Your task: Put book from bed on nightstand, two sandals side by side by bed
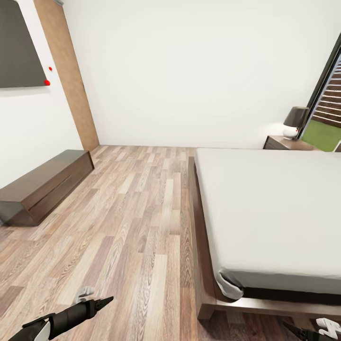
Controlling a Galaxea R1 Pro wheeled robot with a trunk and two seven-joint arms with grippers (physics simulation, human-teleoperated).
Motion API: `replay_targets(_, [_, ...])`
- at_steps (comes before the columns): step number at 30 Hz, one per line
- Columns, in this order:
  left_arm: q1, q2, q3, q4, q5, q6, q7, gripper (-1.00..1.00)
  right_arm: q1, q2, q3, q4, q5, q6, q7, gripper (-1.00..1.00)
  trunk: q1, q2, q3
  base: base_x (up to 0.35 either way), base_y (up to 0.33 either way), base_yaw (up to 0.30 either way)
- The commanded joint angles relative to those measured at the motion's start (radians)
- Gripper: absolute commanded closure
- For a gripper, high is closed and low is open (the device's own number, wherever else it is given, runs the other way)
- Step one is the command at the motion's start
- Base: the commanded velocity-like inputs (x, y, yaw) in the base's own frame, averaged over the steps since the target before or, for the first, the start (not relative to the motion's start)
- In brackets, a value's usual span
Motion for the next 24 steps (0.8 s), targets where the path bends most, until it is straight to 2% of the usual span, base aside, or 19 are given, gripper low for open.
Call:
replay_targets(1, [-0.001,0.0,0.008,-0.001,-0.006,0.01,-0.005,-1.0,-0.001,0.0,-0.005,0.001,0.005,-0.003,0.003,-1.0,-0.004,0.007,0.002,0.0,0.0,0.0])
replay_targets(24, [-0.001,-0.001,0.008,-0.001,-0.006,0.01,-0.006,-1.0,-0.001,0.0,-0.005,0.001,0.005,-0.003,0.003,-1.0,-0.092,0.168,0.074,0.0,0.0,0.0])
